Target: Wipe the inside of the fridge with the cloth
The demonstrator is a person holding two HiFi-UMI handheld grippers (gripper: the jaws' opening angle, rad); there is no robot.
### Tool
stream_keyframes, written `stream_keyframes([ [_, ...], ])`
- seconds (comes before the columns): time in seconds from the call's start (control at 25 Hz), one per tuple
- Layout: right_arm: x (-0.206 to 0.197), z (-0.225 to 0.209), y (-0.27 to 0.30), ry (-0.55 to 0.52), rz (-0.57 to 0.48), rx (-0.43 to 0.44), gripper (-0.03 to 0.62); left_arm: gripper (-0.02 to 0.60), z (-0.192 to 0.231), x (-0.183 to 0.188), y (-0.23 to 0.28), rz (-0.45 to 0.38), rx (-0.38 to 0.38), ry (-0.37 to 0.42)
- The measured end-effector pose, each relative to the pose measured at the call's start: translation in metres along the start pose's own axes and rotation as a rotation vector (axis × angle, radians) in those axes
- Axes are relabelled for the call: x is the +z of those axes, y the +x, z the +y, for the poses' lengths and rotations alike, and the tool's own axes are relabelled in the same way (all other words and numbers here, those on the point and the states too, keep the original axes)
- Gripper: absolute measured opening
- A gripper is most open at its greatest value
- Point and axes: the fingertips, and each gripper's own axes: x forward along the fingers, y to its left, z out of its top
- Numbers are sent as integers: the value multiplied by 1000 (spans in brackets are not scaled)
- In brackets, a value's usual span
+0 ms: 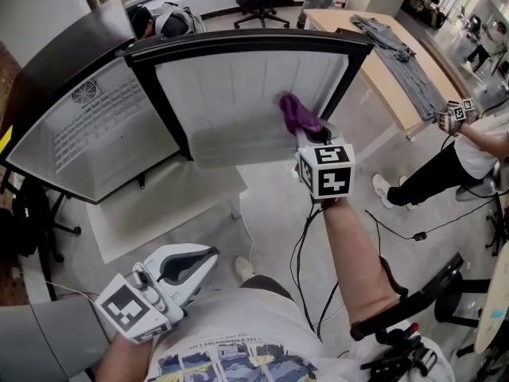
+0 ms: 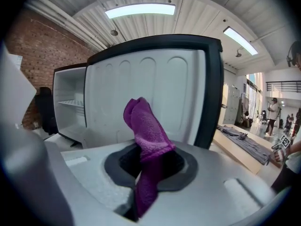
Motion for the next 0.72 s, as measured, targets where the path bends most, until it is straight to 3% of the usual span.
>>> stream_keyframes([
  [0.32, 17, 89, 21, -64, -34, 210, 54, 6, 8, -2, -24, -11, 72, -22],
  [0.72, 14, 192, 62, -102, -12, 437, 54, 6, 21, -13, -62, -21, 232, -72],
])
